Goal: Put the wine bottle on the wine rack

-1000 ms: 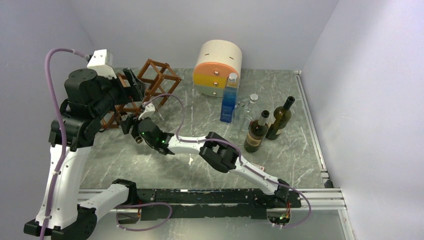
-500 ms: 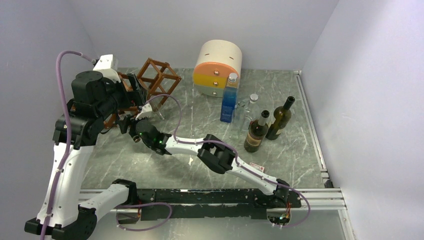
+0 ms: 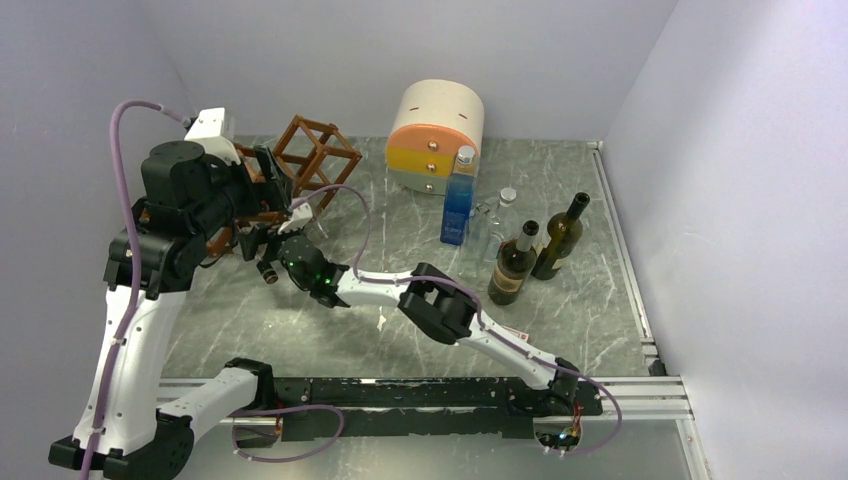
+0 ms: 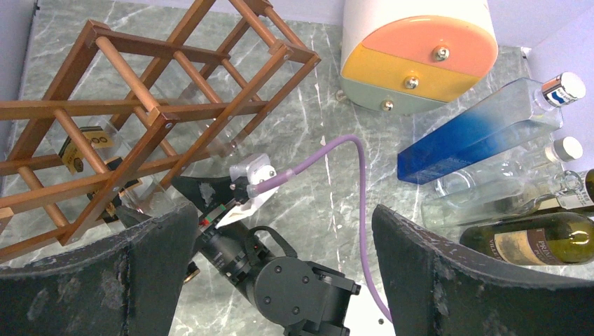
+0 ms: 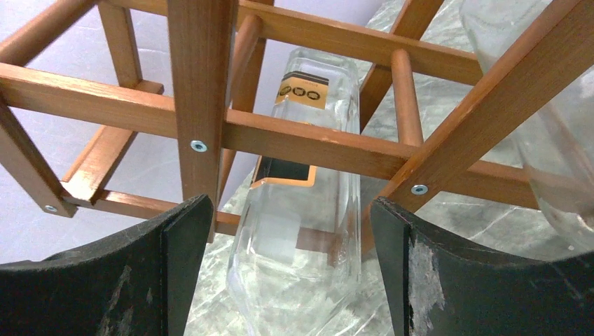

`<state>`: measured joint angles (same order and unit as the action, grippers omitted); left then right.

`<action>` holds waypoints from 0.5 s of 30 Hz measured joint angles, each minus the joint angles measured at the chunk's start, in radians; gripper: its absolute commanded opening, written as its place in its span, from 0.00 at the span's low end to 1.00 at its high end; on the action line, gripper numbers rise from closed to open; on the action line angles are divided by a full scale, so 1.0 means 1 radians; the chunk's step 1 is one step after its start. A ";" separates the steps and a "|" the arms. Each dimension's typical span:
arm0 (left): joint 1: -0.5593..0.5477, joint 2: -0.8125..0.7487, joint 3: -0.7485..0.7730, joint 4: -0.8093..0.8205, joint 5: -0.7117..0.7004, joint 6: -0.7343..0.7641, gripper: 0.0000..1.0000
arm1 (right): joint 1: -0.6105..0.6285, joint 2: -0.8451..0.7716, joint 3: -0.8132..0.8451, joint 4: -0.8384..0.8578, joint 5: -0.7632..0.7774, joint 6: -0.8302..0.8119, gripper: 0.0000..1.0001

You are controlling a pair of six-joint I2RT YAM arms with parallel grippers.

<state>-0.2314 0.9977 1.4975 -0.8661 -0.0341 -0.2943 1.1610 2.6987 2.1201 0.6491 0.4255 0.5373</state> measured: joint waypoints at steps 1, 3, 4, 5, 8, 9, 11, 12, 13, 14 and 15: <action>0.000 0.000 0.003 0.000 -0.001 0.001 0.98 | -0.001 -0.009 -0.012 0.005 0.000 0.000 0.87; 0.000 0.001 0.015 -0.002 -0.004 0.003 0.98 | -0.002 -0.034 -0.041 0.016 -0.005 0.000 0.87; 0.000 0.001 0.023 -0.002 -0.005 0.005 0.98 | -0.002 -0.054 -0.063 0.021 -0.011 0.000 0.87; 0.000 0.001 0.031 -0.002 -0.005 0.007 0.98 | -0.002 -0.060 -0.068 0.023 -0.011 0.000 0.87; 0.000 0.000 0.058 -0.001 -0.006 0.012 0.98 | -0.003 -0.109 -0.116 0.027 -0.023 0.000 0.86; 0.000 -0.001 0.066 0.000 -0.006 0.014 0.98 | -0.003 -0.127 -0.131 0.027 -0.027 0.000 0.86; 0.000 -0.007 0.077 0.002 -0.005 0.018 0.98 | -0.003 -0.179 -0.181 0.024 -0.039 0.003 0.86; 0.000 -0.011 0.077 0.005 -0.005 0.018 0.98 | -0.003 -0.211 -0.216 0.020 -0.045 0.005 0.86; 0.000 -0.017 0.077 0.007 -0.005 0.018 0.98 | -0.003 -0.245 -0.253 0.016 -0.051 0.005 0.85; 0.000 -0.022 0.077 0.010 -0.004 0.019 0.98 | -0.004 -0.282 -0.294 0.007 -0.058 0.009 0.85; 0.000 -0.027 0.077 0.012 -0.004 0.019 0.98 | -0.005 -0.312 -0.326 -0.005 -0.063 0.011 0.85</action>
<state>-0.2314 0.9703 1.5745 -0.8543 -0.0383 -0.2749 1.1564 2.3863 1.7943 0.6445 0.3630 0.5480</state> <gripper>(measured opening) 0.977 0.859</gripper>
